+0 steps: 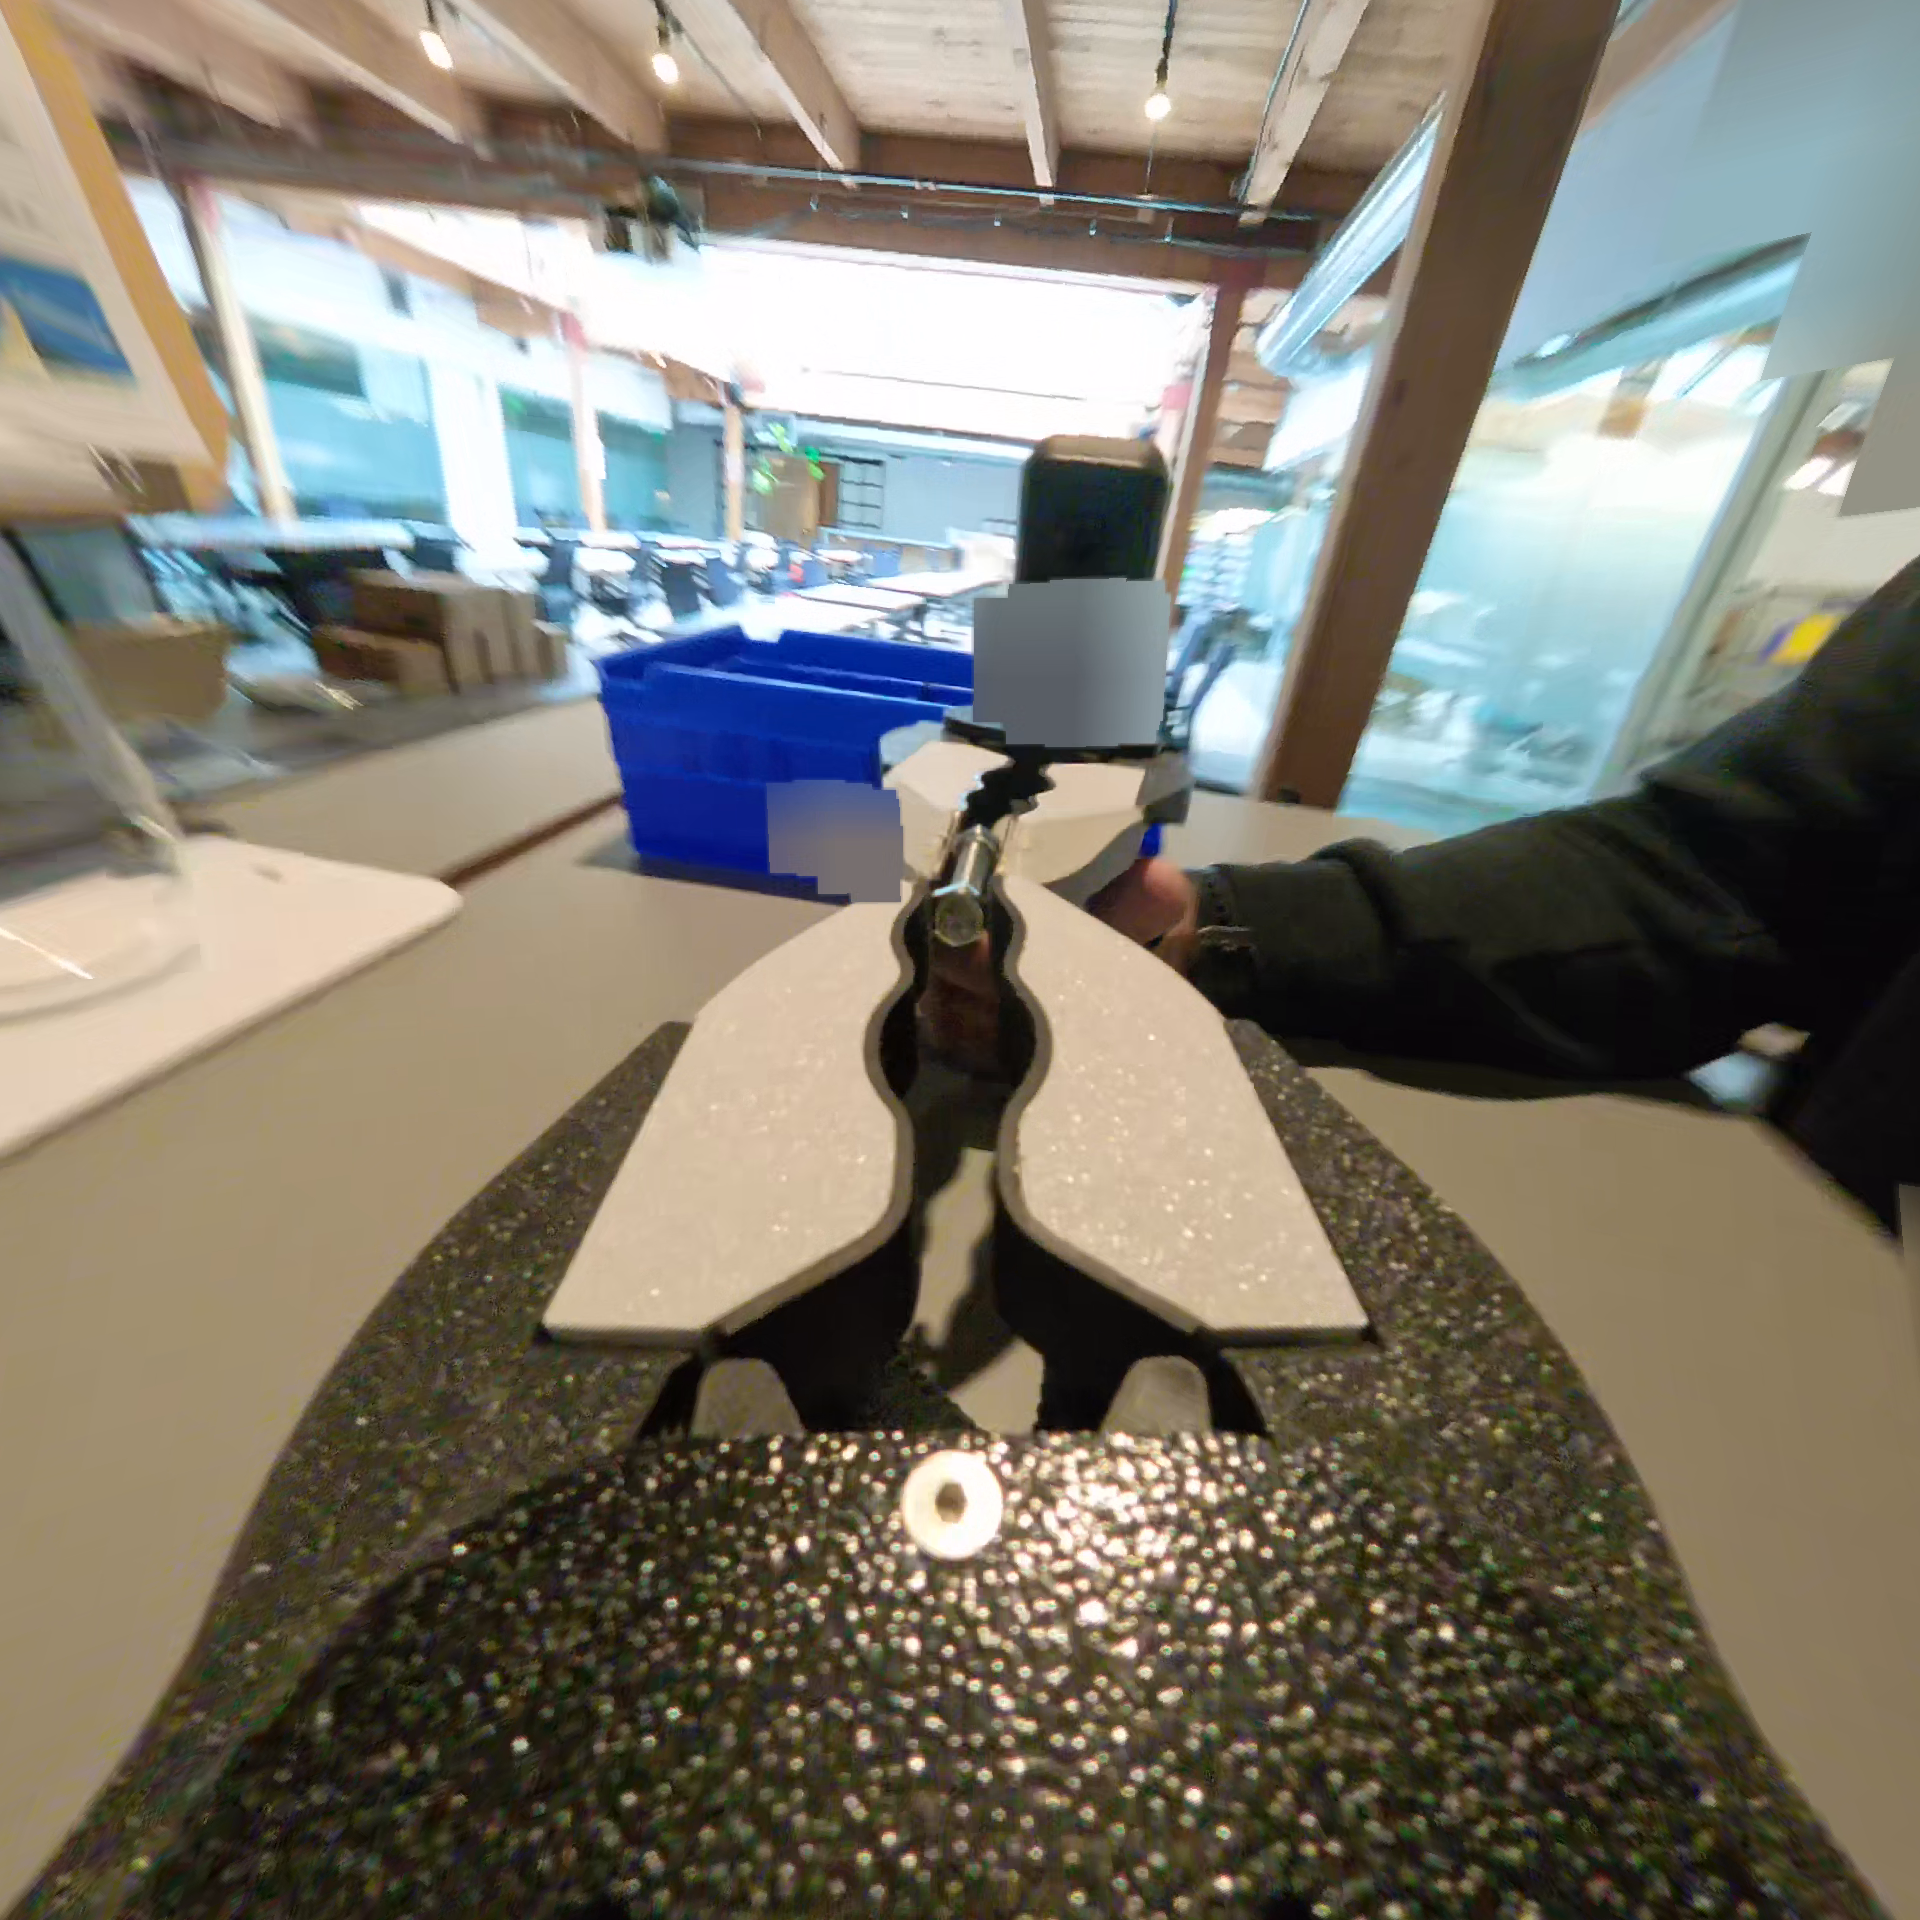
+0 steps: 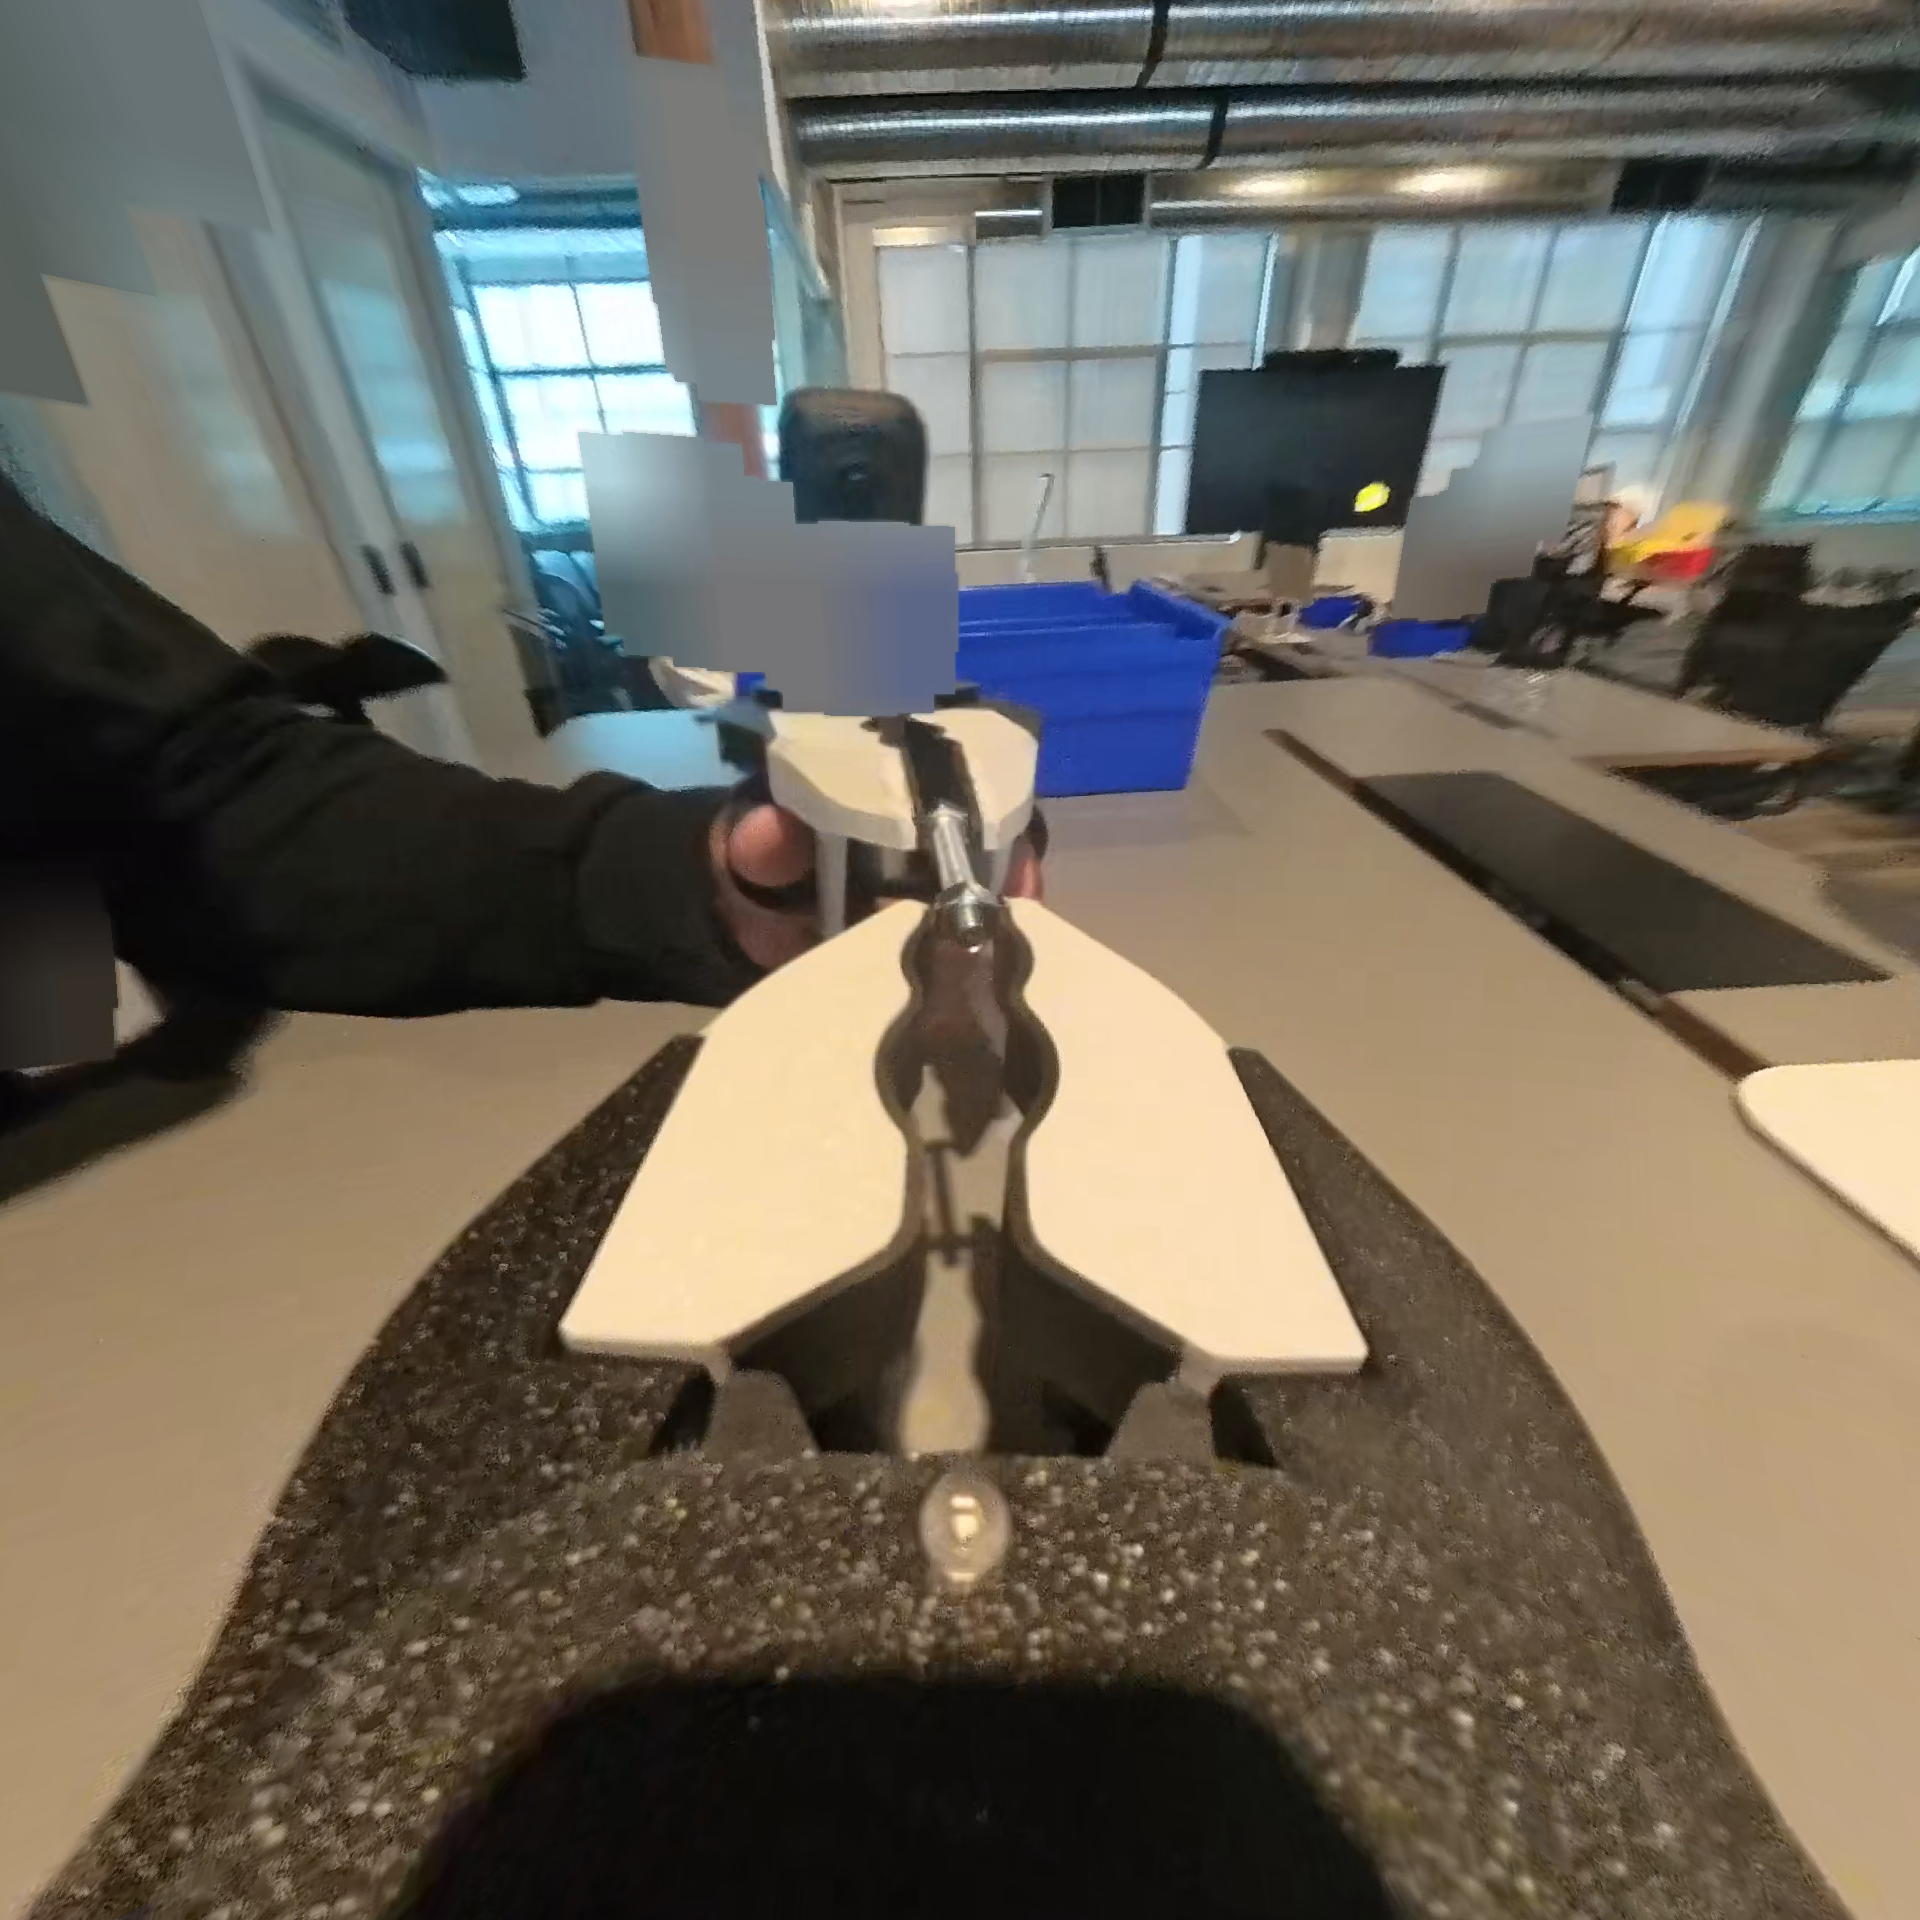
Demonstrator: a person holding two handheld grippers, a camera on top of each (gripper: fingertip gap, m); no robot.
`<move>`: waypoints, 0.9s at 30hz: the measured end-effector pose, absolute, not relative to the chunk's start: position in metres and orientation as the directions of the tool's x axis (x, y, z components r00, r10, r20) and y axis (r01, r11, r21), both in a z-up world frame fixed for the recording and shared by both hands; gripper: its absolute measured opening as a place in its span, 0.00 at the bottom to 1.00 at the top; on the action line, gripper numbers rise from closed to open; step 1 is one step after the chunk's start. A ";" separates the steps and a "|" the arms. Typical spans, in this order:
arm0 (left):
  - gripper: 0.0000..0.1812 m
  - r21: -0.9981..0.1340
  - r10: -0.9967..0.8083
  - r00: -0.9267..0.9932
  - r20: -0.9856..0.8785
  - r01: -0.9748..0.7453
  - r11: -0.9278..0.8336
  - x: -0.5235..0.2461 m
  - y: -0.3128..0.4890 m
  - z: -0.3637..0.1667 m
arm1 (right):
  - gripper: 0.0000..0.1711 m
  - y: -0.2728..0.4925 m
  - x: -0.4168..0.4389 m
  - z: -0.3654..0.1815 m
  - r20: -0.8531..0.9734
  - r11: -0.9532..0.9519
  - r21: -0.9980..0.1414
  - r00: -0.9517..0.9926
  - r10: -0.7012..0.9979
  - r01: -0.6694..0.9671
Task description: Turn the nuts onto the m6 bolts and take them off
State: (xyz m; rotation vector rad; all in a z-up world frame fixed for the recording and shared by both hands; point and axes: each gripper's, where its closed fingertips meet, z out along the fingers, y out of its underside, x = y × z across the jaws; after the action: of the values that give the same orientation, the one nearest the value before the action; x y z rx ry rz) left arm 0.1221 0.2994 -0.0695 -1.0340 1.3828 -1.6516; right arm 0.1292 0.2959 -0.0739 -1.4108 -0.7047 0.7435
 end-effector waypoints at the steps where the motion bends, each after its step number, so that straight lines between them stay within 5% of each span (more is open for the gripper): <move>1: 0.05 -0.974 -0.878 -0.433 0.205 -0.002 -0.226 0.121 0.300 -0.071 | 0.06 0.297 0.129 -0.074 0.063 0.073 -0.997 0.620 0.782 0.009; 5: 0.06 -0.908 -0.782 -0.473 0.406 -0.111 -0.404 0.120 0.302 -0.074 | 0.06 0.300 0.129 -0.077 0.261 0.206 -0.965 0.669 0.696 0.162; 10: 0.05 -0.944 -0.841 -0.457 0.289 0.010 -0.330 0.119 0.304 -0.065 | 0.26 0.297 0.129 -0.076 0.068 0.074 -0.997 0.635 0.770 0.018; 15: 0.05 -0.977 -0.899 -0.420 0.128 0.103 -0.188 0.117 0.302 -0.061 | 0.21 0.290 0.130 -0.068 -0.122 -0.058 -0.989 0.520 0.845 -0.137; 22: 0.05 -0.991 -0.912 -0.409 0.031 0.108 -0.082 0.119 0.294 -0.065 | 0.06 0.286 0.124 -0.070 -0.164 -0.112 -0.985 0.476 0.864 -0.134; 27: 0.06 -0.947 -0.805 -0.511 0.303 -0.066 -0.315 0.116 0.291 -0.071 | 0.06 0.286 0.124 -0.070 0.075 0.081 -0.997 0.572 0.817 0.015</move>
State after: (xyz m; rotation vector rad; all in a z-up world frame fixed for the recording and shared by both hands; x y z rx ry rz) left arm 0.1164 0.2909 -0.0711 -1.1266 1.4087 -1.8774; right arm 0.1237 0.2863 -0.0701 -1.3716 -0.7828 0.7015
